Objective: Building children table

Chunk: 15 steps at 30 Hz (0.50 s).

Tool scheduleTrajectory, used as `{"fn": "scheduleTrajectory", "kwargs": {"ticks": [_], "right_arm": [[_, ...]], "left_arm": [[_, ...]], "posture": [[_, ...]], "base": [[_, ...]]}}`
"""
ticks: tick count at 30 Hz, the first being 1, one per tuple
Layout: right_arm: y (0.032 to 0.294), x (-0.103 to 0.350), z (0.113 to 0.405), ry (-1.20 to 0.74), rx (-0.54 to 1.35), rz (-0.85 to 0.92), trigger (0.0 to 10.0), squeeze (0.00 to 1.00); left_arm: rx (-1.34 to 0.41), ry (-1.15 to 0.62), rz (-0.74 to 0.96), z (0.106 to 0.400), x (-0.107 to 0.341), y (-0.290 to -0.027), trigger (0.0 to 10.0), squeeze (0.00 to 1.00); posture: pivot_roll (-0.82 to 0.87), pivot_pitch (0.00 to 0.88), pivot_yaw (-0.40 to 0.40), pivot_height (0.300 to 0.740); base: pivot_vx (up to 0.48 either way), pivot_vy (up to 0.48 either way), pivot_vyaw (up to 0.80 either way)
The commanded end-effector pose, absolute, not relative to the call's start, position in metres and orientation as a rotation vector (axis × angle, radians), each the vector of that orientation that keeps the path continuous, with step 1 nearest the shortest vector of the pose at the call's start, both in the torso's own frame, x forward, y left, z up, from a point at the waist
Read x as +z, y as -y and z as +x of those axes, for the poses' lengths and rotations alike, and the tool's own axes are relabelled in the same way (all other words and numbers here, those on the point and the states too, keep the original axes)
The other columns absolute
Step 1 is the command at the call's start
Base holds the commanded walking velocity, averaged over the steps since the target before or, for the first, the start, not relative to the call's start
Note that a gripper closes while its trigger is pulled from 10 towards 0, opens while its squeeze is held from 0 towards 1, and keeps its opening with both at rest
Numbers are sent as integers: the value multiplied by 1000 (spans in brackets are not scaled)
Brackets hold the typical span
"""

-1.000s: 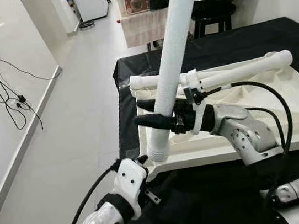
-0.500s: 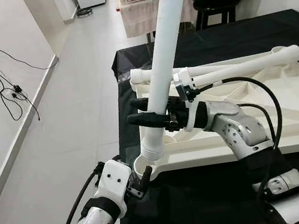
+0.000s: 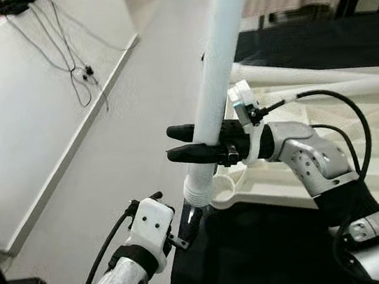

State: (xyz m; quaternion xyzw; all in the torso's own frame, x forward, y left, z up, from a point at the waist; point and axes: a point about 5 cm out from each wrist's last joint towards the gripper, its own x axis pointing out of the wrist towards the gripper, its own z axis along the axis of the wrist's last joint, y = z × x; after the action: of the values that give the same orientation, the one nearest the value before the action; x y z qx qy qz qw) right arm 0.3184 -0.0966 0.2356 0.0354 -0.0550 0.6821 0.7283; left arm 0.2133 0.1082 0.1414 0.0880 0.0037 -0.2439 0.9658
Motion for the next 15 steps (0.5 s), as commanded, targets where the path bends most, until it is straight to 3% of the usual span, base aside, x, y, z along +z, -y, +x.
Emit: {"fn": "scheduleTrajectory", "kwargs": {"ticks": [1, 15], "right_arm": [[94, 240, 314, 136, 1554, 75, 10000, 0], [92, 229, 302, 51, 1692, -10, 10000, 0]], "left_arm": [[-515, -39, 178, 208, 138, -110, 10000, 0], [-538, -51, 152, 203, 137, -108, 10000, 0]], "posture": [[-34, 151, 82, 740], [-34, 171, 81, 740]], "base": [[0, 0, 0], [0, 0, 0]]}}
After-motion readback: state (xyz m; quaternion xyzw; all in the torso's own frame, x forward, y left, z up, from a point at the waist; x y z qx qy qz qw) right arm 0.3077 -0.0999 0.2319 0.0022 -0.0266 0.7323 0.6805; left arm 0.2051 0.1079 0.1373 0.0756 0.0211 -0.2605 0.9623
